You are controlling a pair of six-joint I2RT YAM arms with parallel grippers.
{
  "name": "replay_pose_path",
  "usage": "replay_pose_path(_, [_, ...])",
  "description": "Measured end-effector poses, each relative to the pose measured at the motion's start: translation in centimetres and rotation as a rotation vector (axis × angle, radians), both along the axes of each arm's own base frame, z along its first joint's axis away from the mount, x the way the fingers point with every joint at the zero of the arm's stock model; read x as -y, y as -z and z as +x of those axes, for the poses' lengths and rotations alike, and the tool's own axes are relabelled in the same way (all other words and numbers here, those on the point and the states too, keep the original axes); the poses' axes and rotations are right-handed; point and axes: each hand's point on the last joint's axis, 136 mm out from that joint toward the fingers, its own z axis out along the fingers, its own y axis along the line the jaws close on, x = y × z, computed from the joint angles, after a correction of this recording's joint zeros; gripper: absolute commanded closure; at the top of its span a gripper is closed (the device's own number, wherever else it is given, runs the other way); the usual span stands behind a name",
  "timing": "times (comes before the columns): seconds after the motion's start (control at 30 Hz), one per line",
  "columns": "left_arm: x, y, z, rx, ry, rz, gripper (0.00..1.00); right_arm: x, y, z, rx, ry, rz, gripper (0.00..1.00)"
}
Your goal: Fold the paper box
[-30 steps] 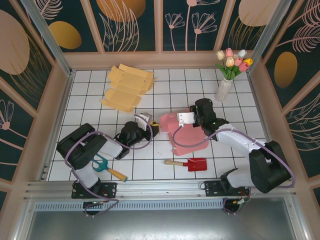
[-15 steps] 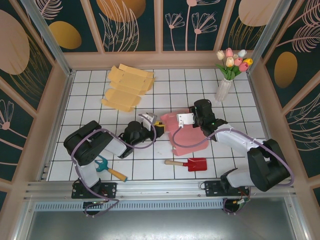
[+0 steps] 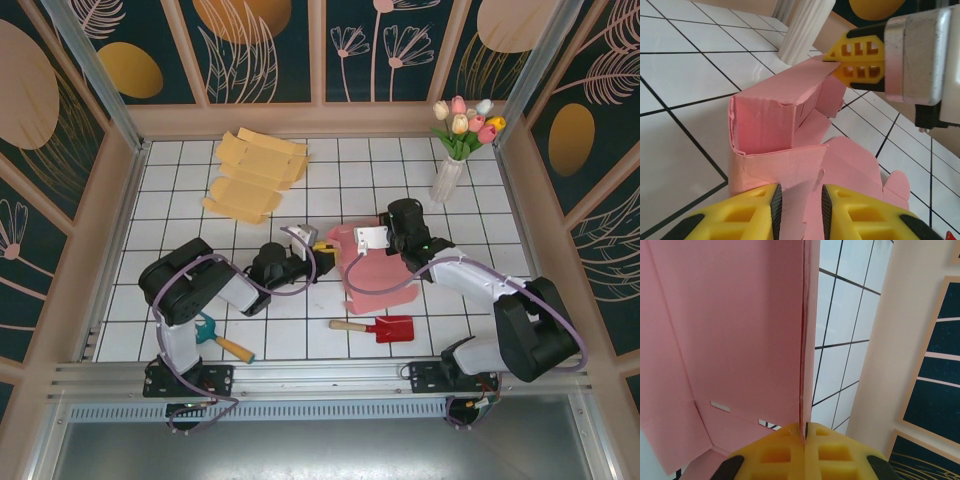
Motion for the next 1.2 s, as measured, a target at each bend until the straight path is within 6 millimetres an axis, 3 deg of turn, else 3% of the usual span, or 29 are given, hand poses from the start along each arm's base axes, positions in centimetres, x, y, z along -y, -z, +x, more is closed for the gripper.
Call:
replay_pose_path(0.8, [1.3, 0.0, -0.4, -0.008, 0.017, -0.054, 0.78, -0.5, 0.5, -1.1, 0.103, -0.026, -0.037, 1.00])
replay_pose_path(1.2, [2.9, 0.1, 1.3, 0.009, -0.082, 0.002, 0.80, -0.5, 0.6, -1.1, 0.101, -0.022, -0.033, 1.00])
